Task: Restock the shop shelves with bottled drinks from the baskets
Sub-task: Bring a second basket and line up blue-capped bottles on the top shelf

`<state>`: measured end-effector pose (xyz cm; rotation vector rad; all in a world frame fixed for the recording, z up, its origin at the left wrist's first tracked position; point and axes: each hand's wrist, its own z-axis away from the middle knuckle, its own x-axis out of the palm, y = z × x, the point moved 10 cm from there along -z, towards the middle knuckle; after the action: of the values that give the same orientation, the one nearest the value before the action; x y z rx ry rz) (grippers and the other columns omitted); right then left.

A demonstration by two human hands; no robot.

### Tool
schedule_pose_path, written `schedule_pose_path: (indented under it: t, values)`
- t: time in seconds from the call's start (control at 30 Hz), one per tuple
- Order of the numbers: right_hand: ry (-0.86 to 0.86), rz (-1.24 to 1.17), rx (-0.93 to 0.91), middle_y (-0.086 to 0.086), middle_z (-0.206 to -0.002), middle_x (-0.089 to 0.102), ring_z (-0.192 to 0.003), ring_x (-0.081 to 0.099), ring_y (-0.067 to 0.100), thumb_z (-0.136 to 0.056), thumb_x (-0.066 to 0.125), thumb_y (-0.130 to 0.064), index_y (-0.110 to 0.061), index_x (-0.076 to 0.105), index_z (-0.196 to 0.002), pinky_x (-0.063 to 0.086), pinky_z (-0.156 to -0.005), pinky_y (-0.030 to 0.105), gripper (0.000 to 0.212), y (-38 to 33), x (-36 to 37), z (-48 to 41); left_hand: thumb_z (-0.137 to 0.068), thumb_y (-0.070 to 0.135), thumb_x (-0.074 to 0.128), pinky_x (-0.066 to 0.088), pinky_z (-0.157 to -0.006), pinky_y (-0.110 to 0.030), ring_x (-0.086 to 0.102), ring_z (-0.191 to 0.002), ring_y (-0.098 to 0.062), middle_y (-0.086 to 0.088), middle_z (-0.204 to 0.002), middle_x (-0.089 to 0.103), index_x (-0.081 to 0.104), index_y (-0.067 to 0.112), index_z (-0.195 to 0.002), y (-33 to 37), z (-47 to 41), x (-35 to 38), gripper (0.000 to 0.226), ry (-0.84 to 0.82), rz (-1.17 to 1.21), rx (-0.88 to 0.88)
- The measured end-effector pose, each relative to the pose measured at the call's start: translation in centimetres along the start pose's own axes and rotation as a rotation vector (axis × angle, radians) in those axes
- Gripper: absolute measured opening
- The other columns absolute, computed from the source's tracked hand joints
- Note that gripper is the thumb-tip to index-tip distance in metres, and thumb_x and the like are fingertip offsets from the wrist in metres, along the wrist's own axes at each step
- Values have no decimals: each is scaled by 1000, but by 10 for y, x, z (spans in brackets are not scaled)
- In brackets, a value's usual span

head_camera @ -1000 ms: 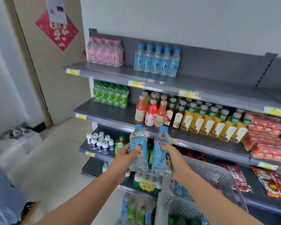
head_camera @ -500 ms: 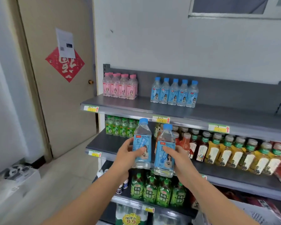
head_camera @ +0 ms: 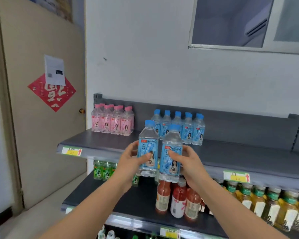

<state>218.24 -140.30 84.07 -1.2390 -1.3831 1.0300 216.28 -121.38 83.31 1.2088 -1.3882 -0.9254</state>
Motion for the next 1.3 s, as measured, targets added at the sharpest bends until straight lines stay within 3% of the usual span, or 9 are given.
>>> schedule_pose_path:
  t: [0.17,0.3,0.37,0.5,0.63,0.8,0.97,1.13,1.3]
  values:
    - [-17,5,-23,1,-113,64,-100,63,15,-80,77,-18,-16,51,-118,49,-78,32,46,-15,-3,-51,-82,5,71,49,-98,-48,65,-105,-25,-4,-110,67,59,25,-119,17,-44,-3,44,8,5,37]
    - [-19,11,-1,6,-122,61,-110,60,25,-71,83,-24,-20,53,-115,43,-102,49,53,-9,0,-96,-82,4,71,49,-98,-45,65,-105,-24,-5,-111,67,60,31,-113,26,-75,-14,42,4,12,73]
    - [-16,39,2,6,-121,62,-112,60,25,-74,81,-22,-22,55,-112,41,-104,47,47,-6,5,-116,-82,3,71,48,-99,-46,65,-106,-24,-6,-114,66,59,31,-117,26,-91,-22,46,5,22,75]
    - [-34,33,23,2,-114,63,-103,61,17,-79,77,-15,-23,56,-108,41,-90,35,37,5,21,-154,-81,3,70,48,-100,-48,65,-106,-23,-5,-115,67,57,26,-126,22,-121,-34,52,-3,42,69]
    - [-27,112,23,5,-114,65,-100,63,15,-78,78,-9,-21,60,-111,43,-67,22,39,17,34,-189,-81,1,70,49,-99,-47,65,-105,-24,-6,-116,66,57,26,-124,16,-144,-41,51,-18,48,61]
    - [10,165,17,-3,-108,65,-92,61,7,-78,77,-5,-16,61,-120,42,-62,15,46,34,44,-222,-80,1,71,52,-93,-42,64,-107,-23,-6,-116,64,60,31,-116,7,-162,-47,48,-34,48,62]
    - [69,189,0,-6,-102,65,-86,59,2,-81,74,-4,-13,59,-121,45,-65,18,44,45,46,-247,-80,1,72,55,-85,-36,63,-108,-24,-7,-118,64,59,28,-121,-4,-175,-51,51,-41,50,49]
    - [133,230,-16,-4,-107,58,-97,55,13,-81,75,-7,-13,53,-117,43,-84,29,42,46,40,-261,-80,1,71,55,-83,-37,63,-108,-23,-5,-116,64,60,30,-117,-8,-183,-51,48,-40,42,47]
    - [144,284,-38,-2,-106,62,-94,58,12,-83,74,-8,-14,55,-113,45,-74,24,36,46,37,-269,-80,2,72,55,-82,-36,63,-107,-23,-4,-115,64,61,34,-112,-11,-189,-48,47,-46,32,49]
